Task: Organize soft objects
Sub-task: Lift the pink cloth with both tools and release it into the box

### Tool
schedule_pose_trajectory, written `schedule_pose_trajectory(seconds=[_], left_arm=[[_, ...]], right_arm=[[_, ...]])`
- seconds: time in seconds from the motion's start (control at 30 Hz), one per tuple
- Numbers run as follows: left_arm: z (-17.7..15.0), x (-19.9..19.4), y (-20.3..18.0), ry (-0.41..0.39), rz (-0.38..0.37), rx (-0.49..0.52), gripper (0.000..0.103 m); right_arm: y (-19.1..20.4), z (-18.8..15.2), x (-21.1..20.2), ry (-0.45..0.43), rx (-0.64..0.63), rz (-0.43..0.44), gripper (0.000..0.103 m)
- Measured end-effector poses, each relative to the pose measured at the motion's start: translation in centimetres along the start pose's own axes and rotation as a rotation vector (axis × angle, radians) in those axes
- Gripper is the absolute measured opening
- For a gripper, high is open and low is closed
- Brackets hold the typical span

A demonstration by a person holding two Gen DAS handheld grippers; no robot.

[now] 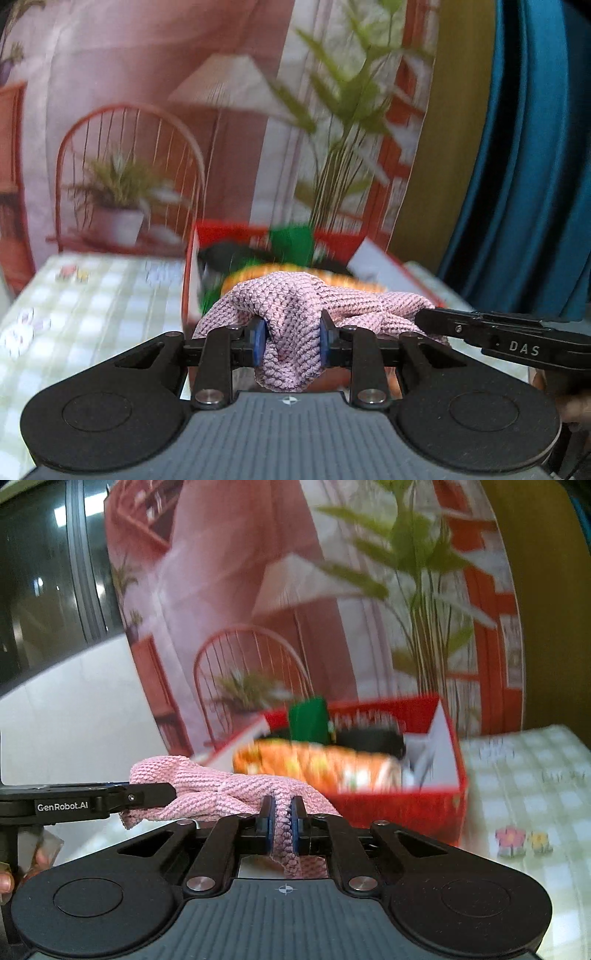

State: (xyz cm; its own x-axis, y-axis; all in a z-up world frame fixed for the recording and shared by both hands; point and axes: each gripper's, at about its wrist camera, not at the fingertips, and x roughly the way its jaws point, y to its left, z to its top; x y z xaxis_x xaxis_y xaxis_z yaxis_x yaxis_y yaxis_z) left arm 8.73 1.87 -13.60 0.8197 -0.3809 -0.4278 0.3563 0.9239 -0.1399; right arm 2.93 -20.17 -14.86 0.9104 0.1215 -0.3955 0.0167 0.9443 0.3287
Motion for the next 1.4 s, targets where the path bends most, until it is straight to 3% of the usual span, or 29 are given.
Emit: schedule_pose_trajectory(seconds=[0.27,0.57,0.7,0.83,1.13,1.4], left_arm=[[4.9,1.5,-1.1,-0.075,-0.009,0.035,0.03],[7.5,7.1,0.3,-0.009,0.016,0.026,0.03],[7.8,10.4,0.7,0.064,0.035,0.047,0.03],[6.9,13.4,1.4,0.155,0.04,0.043,0.03],[5.3,16.7,2.7,0.238,0.046,0.026,0.031],[4.4,18.4,2.6,0.309,0.068,0.038,0.031]], right_arm=[[-0.3,5.0,0.6,-0.088,-0.085,-0.022,0.008],[-1.7,7.4,4.9,-0.123,-0.104,-0.071,0.008],[-2.5,7.6,8.2,-0.08,-0.102,-0.122,0.008],[-3.8,7.2,11.5,0.021,-0.077,-0.152,0.008],[-6.4,5.2,15.3,0.222,0.098,-0.156,0.008],[-5.8,4.2,17.1,0.314,0.036,-0.215,0.008]])
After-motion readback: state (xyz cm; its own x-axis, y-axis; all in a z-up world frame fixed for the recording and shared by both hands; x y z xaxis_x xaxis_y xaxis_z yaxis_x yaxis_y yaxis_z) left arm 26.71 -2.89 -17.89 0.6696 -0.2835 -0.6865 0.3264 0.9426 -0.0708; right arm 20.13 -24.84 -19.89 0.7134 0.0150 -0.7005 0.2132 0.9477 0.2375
